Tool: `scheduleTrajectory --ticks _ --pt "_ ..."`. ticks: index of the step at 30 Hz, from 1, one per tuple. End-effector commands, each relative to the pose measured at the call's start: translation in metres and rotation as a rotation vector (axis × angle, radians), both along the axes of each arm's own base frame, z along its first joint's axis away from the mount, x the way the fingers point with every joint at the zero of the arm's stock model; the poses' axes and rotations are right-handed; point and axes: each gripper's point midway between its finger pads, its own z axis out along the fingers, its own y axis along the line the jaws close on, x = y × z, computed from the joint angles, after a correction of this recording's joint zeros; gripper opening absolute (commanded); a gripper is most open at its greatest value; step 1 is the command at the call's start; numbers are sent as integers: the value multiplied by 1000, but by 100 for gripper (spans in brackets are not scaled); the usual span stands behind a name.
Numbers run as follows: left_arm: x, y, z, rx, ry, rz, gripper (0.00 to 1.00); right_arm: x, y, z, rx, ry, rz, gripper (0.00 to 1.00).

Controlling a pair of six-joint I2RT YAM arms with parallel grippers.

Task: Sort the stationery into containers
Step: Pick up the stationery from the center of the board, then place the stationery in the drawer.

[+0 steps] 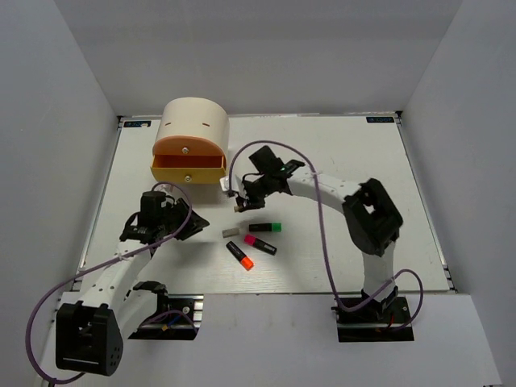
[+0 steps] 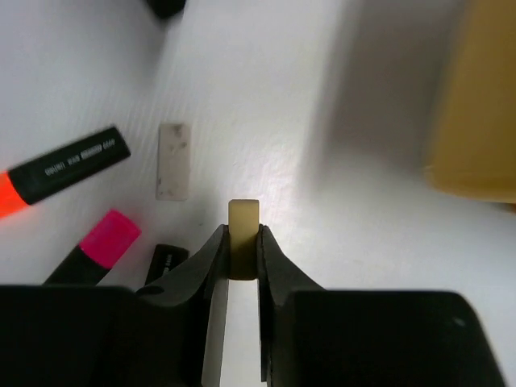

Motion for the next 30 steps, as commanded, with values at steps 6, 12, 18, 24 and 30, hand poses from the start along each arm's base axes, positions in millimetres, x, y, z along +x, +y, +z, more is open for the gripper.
scheduleTrajectory --ticks 6,12,18,24,30 --pt "8 -20 7 27 -73 -86 45 15 16 190 366 -179 -97 0" --pt "11 -27 14 79 -97 -122 45 47 47 200 409 -168 -175 0" --pt "4 -33 14 83 -98 -133 46 81 81 212 495 -232 -245 0" --pt "-2 -37 16 87 -111 -143 47 94 94 206 490 -288 -277 0" --pt "-7 -37 12 104 -96 -151 48 96 95 194 476 -302 -294 4"
